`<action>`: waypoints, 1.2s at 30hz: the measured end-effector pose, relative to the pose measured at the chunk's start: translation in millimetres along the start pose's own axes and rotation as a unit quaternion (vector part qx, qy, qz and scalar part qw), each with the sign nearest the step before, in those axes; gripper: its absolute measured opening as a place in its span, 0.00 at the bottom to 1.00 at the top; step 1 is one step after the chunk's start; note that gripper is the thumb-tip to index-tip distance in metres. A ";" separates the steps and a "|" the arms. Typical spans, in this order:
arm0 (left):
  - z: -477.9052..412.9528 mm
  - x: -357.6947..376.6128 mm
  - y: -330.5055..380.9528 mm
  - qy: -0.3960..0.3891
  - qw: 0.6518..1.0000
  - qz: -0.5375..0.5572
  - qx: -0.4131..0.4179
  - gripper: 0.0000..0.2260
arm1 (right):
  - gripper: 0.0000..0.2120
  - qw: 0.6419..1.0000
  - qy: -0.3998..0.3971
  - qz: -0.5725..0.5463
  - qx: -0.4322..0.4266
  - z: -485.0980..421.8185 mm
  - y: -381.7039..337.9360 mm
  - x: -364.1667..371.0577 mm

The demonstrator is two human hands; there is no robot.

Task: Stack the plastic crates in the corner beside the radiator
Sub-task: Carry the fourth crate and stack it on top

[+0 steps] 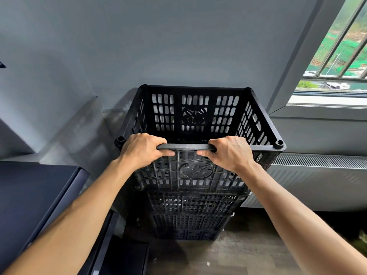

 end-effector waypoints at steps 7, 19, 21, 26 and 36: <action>-3.6 -1.8 1.4 0.008 1.000 0.001 0.018 0.23 | 0.31 0.999 0.015 -0.018 0.021 1.1 0.3 0.6; -0.6 2.9 -3.7 0.025 1.000 -0.006 -0.015 0.22 | 0.27 0.999 -0.033 -0.016 0.012 0.6 1.9 1.3; -2.0 2.0 -3.3 0.025 0.999 -0.006 -0.024 0.22 | 0.23 0.996 -0.074 -0.040 0.001 0.4 6.4 0.7; -4.2 1.1 -4.0 -0.003 0.999 0.001 -0.047 0.25 | 0.30 0.992 -0.121 -0.031 0.009 2.6 28.3 2.2; -30.9 -16.8 -35.3 0.042 0.993 0.111 -0.019 0.19 | 0.29 0.980 -0.090 -0.131 0.118 10.0 96.6 -26.3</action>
Point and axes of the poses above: each hand's wrist, its own z-axis away from the middle knuckle, its own x-axis out of the palm, y = z × x, the point moved 8 cm from there along -z, towards the middle knuckle, and after that the axes turned 7 degrees about -z, right-handed, at the moved point
